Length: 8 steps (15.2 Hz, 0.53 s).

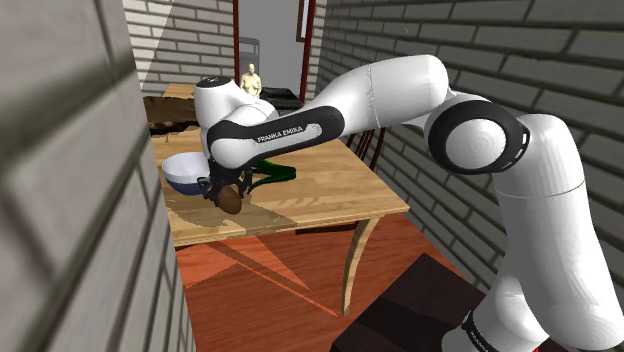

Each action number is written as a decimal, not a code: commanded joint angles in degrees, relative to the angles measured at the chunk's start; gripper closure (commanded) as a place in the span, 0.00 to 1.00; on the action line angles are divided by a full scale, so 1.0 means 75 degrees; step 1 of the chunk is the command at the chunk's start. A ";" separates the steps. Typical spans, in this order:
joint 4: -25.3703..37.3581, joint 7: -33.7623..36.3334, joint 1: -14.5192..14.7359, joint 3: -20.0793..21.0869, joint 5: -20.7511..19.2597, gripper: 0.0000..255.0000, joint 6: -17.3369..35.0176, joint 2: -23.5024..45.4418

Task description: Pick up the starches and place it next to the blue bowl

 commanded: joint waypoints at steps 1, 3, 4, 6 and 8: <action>-0.0003 -0.0002 0.0000 -0.0001 0.0002 1.00 0.0019 0.0082; -0.0003 -0.0002 -0.0001 0.0000 0.0001 1.00 0.0019 0.0082; -0.0003 -0.0002 -0.0001 0.0000 0.0001 1.00 0.0019 0.0082; -0.0003 -0.0001 -0.0002 0.0001 0.0000 1.00 0.0018 0.0082; -0.0023 0.0001 -0.0006 -0.0001 -0.0005 0.00 0.0053 0.0095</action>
